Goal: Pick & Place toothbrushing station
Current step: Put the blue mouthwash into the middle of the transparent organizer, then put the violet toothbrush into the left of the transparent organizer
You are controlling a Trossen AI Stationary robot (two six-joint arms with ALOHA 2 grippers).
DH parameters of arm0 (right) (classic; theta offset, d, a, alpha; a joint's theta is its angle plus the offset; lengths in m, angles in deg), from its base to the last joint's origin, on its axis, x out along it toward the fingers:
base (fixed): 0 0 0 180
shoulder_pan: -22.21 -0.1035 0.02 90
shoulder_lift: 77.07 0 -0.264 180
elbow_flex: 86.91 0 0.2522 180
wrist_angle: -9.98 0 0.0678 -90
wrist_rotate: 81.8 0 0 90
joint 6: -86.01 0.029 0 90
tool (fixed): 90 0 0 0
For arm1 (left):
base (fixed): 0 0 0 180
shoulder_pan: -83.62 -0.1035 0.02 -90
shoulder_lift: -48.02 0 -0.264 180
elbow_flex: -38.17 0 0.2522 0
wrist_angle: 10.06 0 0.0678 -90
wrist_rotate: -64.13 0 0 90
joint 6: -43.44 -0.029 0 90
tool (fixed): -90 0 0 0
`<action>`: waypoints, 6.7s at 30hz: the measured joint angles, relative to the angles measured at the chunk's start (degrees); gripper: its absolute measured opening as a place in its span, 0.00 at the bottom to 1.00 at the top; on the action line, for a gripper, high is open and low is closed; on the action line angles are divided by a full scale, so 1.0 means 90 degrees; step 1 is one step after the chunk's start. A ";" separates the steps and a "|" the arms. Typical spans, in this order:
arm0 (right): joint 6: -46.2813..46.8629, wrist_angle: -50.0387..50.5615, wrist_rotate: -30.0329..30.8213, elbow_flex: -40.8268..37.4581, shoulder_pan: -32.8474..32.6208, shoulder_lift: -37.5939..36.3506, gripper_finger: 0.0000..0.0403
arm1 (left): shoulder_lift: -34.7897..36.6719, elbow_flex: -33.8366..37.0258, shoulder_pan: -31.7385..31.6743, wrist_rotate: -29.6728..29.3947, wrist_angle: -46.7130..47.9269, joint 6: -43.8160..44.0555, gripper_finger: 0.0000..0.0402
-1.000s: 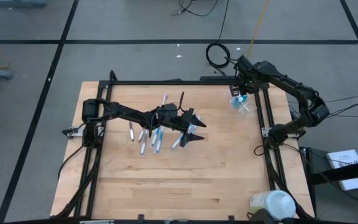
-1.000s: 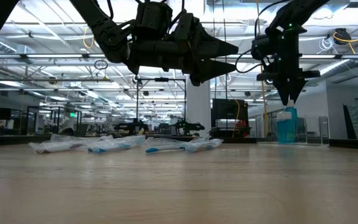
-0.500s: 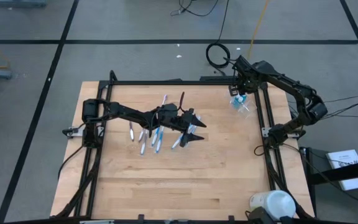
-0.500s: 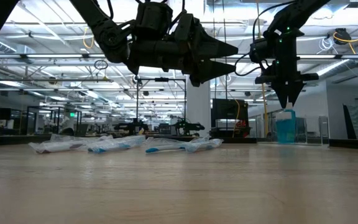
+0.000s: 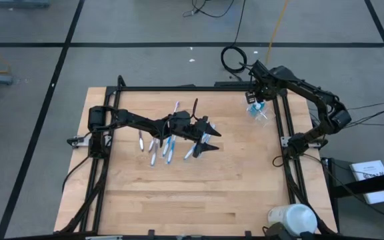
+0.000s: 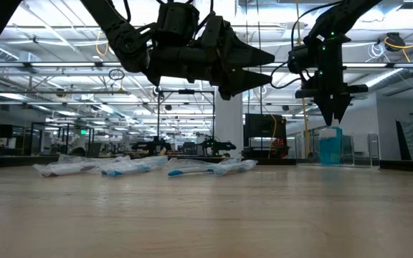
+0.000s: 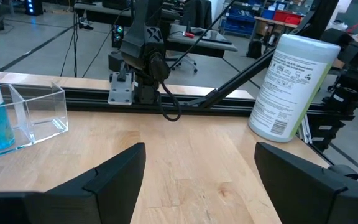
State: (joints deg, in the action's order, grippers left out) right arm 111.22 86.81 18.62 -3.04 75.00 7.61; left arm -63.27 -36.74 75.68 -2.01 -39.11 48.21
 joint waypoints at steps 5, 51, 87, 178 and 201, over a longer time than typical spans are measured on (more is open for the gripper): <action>0.0026 -0.0007 0.0002 0.0000 -0.0043 0.0000 0.23 | 0.0000 0.0000 0.0000 0.0000 0.0128 -0.0103 0.76; 0.0150 -0.0750 0.0495 -0.0959 -0.0332 -0.0549 0.23 | 0.0000 0.0000 0.0000 0.0000 0.0216 -0.0163 0.76; 0.0190 -0.1304 0.1002 -0.1336 -0.0417 -0.0925 0.31 | 0.0000 0.0000 0.0000 0.0000 0.0246 -0.0170 0.76; -0.3225 -0.9354 -0.2155 -0.5241 -0.6447 -0.4503 0.29 | 0.4041 0.2558 -0.0597 -0.5022 1.0639 0.6524 0.76; -0.3213 -0.9408 -0.2157 -0.5241 -0.6447 -0.4500 0.29 | 0.3967 0.3628 -0.0233 -0.3989 0.9571 0.7459 0.60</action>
State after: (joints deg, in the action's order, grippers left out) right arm 82.30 2.14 -0.79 -50.21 16.98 -32.89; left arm -27.57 -4.08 73.58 -37.91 47.03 115.35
